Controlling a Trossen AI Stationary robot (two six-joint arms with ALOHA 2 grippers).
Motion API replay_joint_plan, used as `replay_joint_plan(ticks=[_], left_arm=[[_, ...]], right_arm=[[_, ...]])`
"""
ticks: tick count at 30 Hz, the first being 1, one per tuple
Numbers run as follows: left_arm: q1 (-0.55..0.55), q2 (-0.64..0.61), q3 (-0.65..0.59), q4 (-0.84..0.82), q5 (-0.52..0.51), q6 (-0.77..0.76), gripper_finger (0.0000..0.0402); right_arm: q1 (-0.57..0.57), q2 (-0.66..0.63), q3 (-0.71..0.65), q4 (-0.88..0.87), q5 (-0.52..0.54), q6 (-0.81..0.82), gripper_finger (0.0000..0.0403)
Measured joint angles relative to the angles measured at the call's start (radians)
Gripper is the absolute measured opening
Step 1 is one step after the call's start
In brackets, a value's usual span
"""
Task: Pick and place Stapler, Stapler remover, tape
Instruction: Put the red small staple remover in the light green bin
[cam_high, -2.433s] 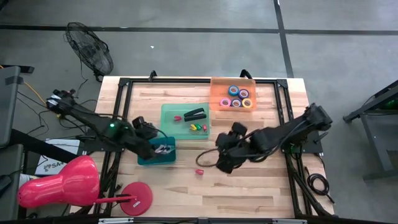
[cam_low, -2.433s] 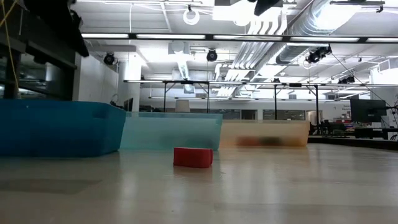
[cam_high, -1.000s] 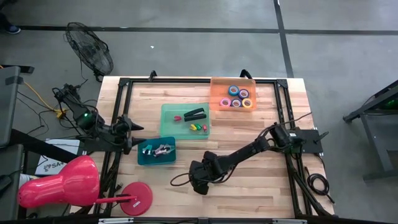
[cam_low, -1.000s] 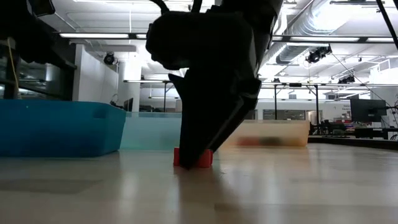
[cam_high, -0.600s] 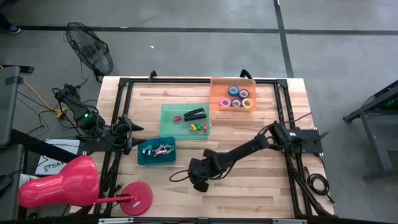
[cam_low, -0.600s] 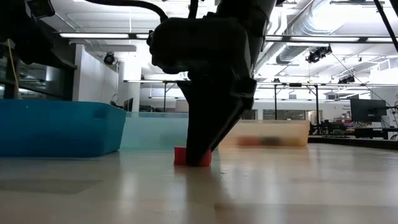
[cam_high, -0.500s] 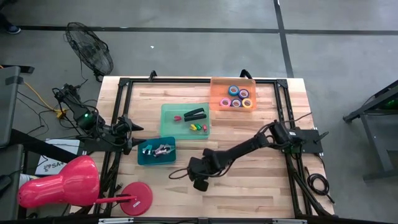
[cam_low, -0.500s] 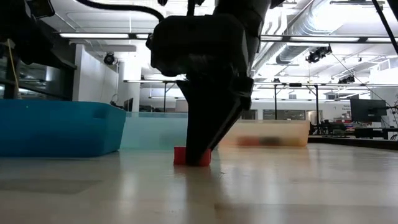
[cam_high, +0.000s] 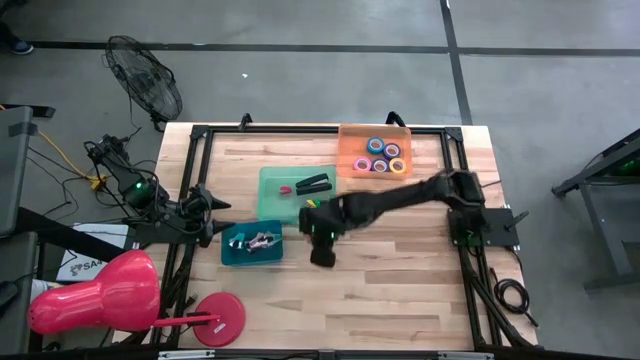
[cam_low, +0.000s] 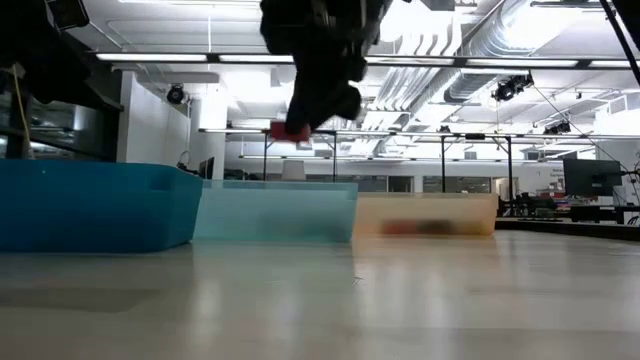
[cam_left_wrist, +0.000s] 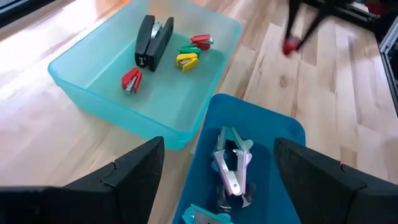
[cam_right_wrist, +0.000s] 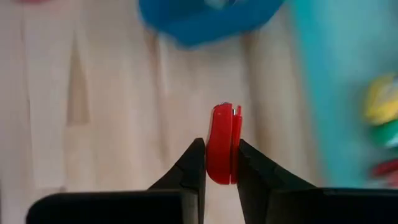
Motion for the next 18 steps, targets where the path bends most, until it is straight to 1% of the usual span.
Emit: replay_joint_plan(ticks=[3,9,12,14,18], left_arm=[[0.000,0.000,0.000,0.000,-0.004,-0.022,0.0295],[0.000,0.000,0.000,0.002,0.008,-0.026,0.0295],[0.000,0.000,0.000,0.002,0.065,-0.027,0.0295],[0.000,0.001,0.000,0.004,0.103,-0.026,0.0295],[0.000,0.001,0.000,0.010,0.112,-0.026,0.0295]], right_arm=[[-0.081,-0.022,0.001,0.001,-0.010,-0.107,0.0048],[-0.244,-0.009,-0.001,-0.002,-0.046,-0.285,0.0048],[-0.317,0.009,-0.001,-0.004,-0.062,-0.345,0.0048],[-0.357,0.023,-0.001,-0.004,-0.102,-0.387,0.0048],[-0.398,0.054,-0.001,-0.004,-0.176,-0.465,0.0048]])
